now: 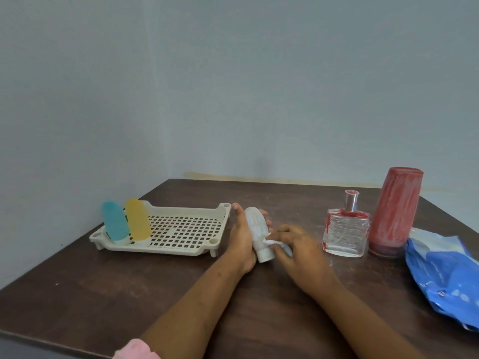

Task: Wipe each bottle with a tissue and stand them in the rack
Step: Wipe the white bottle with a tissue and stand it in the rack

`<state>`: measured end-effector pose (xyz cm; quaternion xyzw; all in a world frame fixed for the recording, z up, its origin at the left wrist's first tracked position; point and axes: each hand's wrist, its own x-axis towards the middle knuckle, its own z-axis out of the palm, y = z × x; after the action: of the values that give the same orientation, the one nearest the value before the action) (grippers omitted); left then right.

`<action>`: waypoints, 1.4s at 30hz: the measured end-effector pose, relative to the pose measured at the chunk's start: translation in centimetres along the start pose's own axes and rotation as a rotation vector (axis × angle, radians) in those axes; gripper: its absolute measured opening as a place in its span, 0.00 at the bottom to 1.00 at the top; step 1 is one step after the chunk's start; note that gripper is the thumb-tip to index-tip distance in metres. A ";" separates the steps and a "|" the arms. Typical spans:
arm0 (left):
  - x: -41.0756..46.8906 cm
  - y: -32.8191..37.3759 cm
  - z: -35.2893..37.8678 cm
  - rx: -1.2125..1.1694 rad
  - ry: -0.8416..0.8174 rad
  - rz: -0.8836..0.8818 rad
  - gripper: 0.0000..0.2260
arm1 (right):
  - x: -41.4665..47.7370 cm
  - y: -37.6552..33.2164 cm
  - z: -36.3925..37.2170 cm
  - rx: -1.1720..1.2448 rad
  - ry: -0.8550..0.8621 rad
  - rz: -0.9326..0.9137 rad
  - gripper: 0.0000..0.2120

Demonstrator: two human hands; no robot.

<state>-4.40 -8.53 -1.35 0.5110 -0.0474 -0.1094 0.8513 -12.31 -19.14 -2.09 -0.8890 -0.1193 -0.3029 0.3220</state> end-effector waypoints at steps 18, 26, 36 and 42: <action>0.8 -0.3 -0.5 0.048 -0.103 0.060 0.35 | 0.1 0.2 0.0 0.096 0.055 0.042 0.06; 0.5 -0.4 -0.4 0.092 -0.079 0.067 0.34 | 0.1 0.5 -0.3 0.137 0.082 0.185 0.03; 0.5 -0.3 -0.4 0.100 -0.085 0.079 0.34 | -0.1 0.1 -0.5 0.126 0.002 0.153 0.05; 0.7 -0.3 -0.7 0.061 -0.117 0.035 0.35 | 0.1 -0.3 -0.4 0.164 0.046 0.141 0.03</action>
<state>-3.63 -8.28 -1.98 0.5284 -0.1093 -0.1225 0.8330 -12.56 -19.21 -1.66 -0.8586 -0.0736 -0.2891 0.4169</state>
